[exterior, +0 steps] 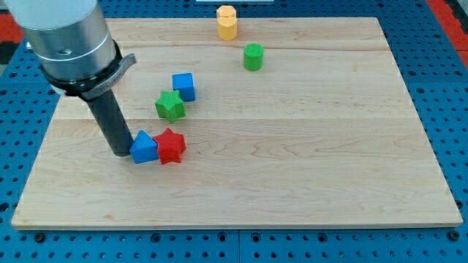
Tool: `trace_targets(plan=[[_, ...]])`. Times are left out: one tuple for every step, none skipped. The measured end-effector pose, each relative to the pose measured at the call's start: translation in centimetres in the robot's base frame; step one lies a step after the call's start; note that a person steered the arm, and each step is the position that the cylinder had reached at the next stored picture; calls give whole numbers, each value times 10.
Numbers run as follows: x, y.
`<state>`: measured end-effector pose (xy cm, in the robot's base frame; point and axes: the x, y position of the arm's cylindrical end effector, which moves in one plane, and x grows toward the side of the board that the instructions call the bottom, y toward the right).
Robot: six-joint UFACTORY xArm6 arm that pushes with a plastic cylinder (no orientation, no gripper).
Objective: Move the blue triangle towards bottom center
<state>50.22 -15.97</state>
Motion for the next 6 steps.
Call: trace_targets(plan=[[2,17],[-2,57],[-10,90],[-10,93],[5,104],[19,104]])
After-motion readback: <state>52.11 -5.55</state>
